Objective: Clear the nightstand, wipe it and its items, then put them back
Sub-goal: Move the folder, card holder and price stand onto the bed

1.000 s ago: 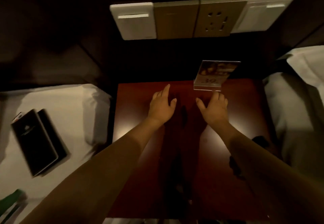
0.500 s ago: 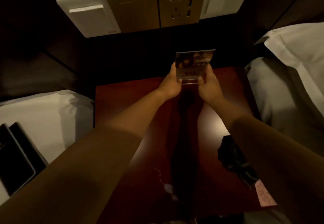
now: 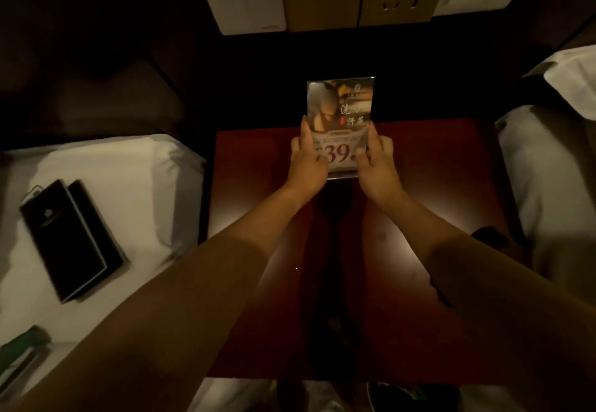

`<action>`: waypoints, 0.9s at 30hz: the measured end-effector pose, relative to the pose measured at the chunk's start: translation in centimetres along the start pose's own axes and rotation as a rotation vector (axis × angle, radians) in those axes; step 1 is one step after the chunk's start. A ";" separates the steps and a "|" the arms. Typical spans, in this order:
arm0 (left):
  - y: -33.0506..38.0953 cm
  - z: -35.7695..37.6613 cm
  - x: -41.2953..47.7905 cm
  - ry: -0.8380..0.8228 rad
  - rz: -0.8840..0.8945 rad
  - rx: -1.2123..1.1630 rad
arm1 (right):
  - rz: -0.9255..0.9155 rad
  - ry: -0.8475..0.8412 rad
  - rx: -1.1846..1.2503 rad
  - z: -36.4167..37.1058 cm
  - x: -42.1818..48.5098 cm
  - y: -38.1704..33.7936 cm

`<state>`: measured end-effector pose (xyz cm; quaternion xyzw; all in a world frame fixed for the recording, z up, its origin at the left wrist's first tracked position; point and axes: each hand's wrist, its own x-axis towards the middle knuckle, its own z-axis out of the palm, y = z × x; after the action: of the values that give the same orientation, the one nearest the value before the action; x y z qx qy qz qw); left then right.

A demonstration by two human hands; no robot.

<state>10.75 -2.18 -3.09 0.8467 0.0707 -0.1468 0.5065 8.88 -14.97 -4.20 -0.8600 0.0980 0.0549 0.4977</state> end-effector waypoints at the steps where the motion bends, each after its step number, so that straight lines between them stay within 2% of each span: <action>1: -0.3 -0.9 -0.5 0.021 -0.009 -0.015 | -0.009 -0.018 -0.005 0.7 -0.3 -0.7; 12: -8.9 -13.0 -9.1 0.217 -0.079 -0.135 | -0.074 -0.289 -0.052 12.7 -8.2 -8.0; 18: -16.6 -22.0 -17.9 0.380 -0.164 -0.098 | -0.135 -0.484 -0.096 23.1 -15.7 -12.1; 27: -25.8 -34.0 -33.5 0.698 -0.308 -0.098 | -0.219 -0.760 -0.013 37.4 -29.4 -19.4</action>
<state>-21.83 40.95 1.16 0.8000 0.3721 0.0794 0.4640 -15.35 30.19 -0.77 -0.7871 -0.1857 0.3166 0.4958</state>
